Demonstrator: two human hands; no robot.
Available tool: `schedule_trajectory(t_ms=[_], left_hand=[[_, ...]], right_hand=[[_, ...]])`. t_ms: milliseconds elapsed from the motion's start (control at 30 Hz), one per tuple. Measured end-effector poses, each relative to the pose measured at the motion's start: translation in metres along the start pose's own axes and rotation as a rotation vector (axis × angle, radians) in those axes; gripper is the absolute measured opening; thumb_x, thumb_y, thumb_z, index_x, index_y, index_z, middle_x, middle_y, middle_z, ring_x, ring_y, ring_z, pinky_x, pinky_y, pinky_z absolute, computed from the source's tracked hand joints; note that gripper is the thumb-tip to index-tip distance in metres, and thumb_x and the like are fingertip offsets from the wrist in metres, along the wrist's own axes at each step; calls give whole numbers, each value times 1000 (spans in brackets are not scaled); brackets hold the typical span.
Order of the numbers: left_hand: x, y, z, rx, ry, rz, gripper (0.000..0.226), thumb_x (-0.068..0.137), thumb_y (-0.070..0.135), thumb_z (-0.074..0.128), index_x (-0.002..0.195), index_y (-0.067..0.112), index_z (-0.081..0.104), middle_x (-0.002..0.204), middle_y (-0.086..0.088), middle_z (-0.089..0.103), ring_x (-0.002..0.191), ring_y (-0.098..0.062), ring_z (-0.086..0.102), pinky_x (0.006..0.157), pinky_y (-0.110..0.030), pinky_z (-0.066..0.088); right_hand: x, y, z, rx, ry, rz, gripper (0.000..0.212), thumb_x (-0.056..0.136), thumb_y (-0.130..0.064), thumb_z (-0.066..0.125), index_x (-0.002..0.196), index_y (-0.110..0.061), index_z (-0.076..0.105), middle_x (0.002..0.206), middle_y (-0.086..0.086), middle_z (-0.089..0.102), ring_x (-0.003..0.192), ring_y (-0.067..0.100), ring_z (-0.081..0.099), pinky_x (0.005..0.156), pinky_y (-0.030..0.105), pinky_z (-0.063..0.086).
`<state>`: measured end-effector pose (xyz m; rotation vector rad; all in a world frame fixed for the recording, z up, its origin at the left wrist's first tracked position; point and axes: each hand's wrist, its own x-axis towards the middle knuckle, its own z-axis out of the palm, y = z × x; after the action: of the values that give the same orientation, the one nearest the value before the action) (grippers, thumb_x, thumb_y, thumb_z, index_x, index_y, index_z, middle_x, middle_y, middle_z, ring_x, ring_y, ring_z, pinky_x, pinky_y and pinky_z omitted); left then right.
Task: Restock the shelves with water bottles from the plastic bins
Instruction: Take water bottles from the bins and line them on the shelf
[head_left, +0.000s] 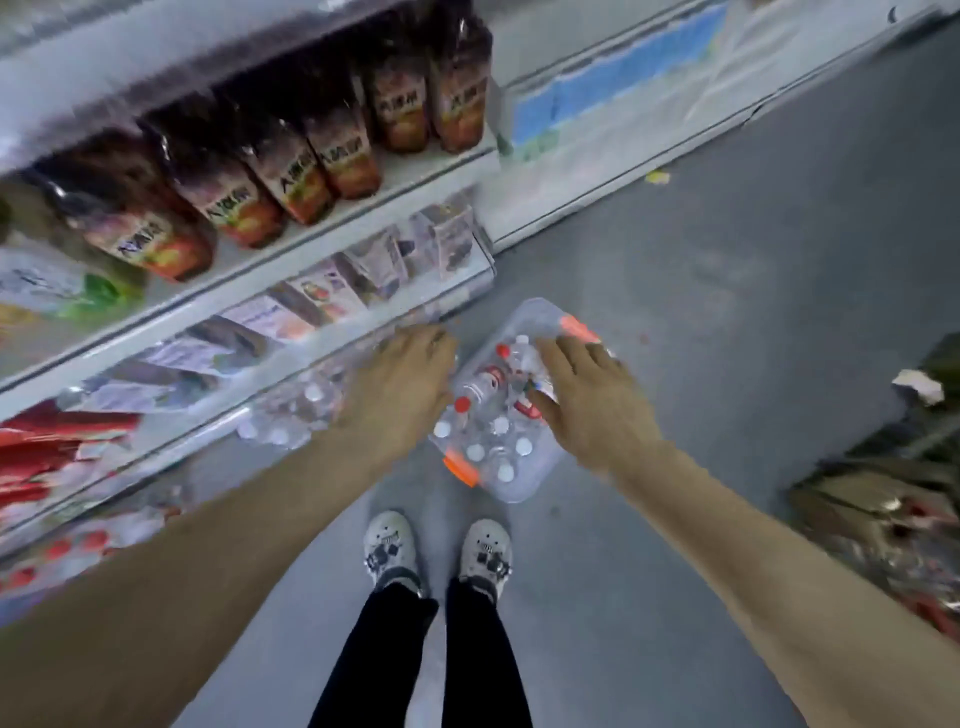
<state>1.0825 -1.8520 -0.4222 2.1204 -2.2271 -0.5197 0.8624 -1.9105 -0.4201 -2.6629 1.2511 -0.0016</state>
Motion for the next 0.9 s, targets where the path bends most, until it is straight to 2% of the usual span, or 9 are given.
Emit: schedule_trajectory(t_ms=[67, 167, 233, 300, 400, 533, 633, 767, 900], left_hand=[[-2, -9, 58, -22, -55, -11, 62, 65, 19, 82, 122, 8, 58, 117, -16, 60, 104, -39, 59, 80, -48, 53], [-5, -20, 136, -87, -126, -11, 71, 58, 20, 87, 119, 13, 52, 114, -16, 60, 102, -39, 60, 80, -49, 54], [-5, -29, 194, -105, -173, -17, 72, 57, 20, 88, 121, 10, 55, 117, -17, 59, 106, -40, 59, 87, -49, 52], [-5, -35, 243, -107, -216, -26, 71, 61, 23, 87, 123, 8, 57, 122, -17, 57, 114, -39, 55, 94, -48, 49], [2, -37, 302, -94, -263, -37, 79, 73, 38, 79, 138, 12, 44, 142, -14, 42, 134, -35, 37, 108, -44, 34], [15, -40, 362, -68, -300, -71, 90, 84, 60, 58, 152, 15, 19, 159, -15, 11, 148, -31, 4, 119, -44, 10], [18, -42, 391, -81, -293, -102, 89, 86, 68, 38, 153, 14, 15, 160, -17, 3, 148, -33, -3, 120, -49, 6], [18, -45, 415, 7, -261, -92, 84, 89, 70, 16, 151, 14, 26, 159, -19, 12, 148, -34, 2, 118, -56, 9], [15, -45, 427, 65, -221, -44, 76, 90, 68, 18, 143, 18, 43, 155, -22, 22, 146, -37, 10, 116, -59, 10]], right_hand=[[-7, 2, 57, 45, -101, 64, 55, 82, -30, 73, 129, -8, 55, 108, 14, 63, 86, 38, 62, 63, 40, 51], [-13, 7, 135, 111, -248, 186, 64, 90, -31, 65, 146, -13, 40, 128, 13, 55, 106, 38, 57, 80, 44, 48], [-15, 13, 194, 148, -333, 264, 64, 94, -33, 59, 150, -19, 31, 138, 9, 47, 117, 34, 51, 90, 43, 43], [-15, 20, 245, 209, -377, 338, 65, 93, -32, 60, 150, -21, 30, 144, 8, 44, 122, 33, 49, 94, 43, 42], [-12, 29, 309, 277, -399, 408, 68, 92, -30, 63, 149, -19, 29, 148, 9, 40, 126, 33, 47, 95, 45, 42], [-3, 38, 372, 266, -414, 393, 65, 92, -34, 64, 145, -14, 32, 140, 12, 47, 119, 35, 53, 87, 44, 45], [-1, 42, 402, 301, -393, 375, 59, 93, -35, 61, 142, -14, 36, 132, 12, 54, 112, 37, 57, 82, 44, 46], [-4, 44, 421, 327, -259, 368, 55, 94, -39, 59, 137, -8, 41, 118, 14, 62, 95, 41, 63, 69, 43, 47], [-10, 48, 428, 288, -144, 255, 51, 92, -40, 61, 124, -1, 52, 100, 16, 65, 77, 40, 64, 55, 40, 47]])
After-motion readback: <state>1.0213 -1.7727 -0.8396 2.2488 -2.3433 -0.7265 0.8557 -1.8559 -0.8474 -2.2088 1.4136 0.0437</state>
